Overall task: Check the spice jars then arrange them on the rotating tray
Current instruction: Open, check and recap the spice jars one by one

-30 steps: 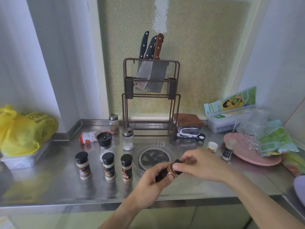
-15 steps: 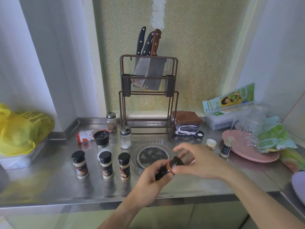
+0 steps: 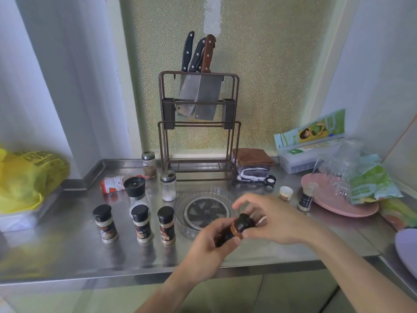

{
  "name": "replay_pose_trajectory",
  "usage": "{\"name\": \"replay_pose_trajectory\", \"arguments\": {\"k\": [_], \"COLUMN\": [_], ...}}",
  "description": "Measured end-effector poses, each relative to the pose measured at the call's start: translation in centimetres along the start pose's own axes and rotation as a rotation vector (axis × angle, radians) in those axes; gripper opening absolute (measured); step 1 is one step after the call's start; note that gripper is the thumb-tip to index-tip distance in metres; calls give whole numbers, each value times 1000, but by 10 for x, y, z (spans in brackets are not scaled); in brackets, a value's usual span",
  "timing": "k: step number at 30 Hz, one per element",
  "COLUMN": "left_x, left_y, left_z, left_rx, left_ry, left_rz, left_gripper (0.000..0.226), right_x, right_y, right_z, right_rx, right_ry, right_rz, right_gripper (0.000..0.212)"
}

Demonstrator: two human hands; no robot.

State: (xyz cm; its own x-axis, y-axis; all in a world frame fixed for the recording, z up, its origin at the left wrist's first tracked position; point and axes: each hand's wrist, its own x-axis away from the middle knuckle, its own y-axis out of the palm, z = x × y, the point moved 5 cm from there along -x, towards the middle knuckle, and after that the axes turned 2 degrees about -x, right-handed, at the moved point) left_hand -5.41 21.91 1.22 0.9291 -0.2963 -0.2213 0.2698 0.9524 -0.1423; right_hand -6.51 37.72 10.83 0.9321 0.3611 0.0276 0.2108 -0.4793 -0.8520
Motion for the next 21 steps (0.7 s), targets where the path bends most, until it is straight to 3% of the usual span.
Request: {"name": "replay_pose_trajectory", "arguments": {"k": [5, 9, 14, 21], "left_x": [-7, -24, -34, -34], "left_y": [2, 2, 9, 16], "left_z": [3, -3, -17, -19], "left_rx": [-74, -295, -464, -713], "left_ry": [-24, -40, -86, 36], "left_rz": [138, 257, 277, 366], "left_gripper": [29, 31, 40, 30], "right_x": [-8, -18, -28, -28], "right_y": [2, 12, 30, 43], "right_z": [6, 7, 20, 30], "right_rx": [16, 155, 219, 220], "right_ry": [4, -3, -1, -29], "right_rz": [124, 144, 144, 191], "right_gripper": [37, 40, 42, 48]}}
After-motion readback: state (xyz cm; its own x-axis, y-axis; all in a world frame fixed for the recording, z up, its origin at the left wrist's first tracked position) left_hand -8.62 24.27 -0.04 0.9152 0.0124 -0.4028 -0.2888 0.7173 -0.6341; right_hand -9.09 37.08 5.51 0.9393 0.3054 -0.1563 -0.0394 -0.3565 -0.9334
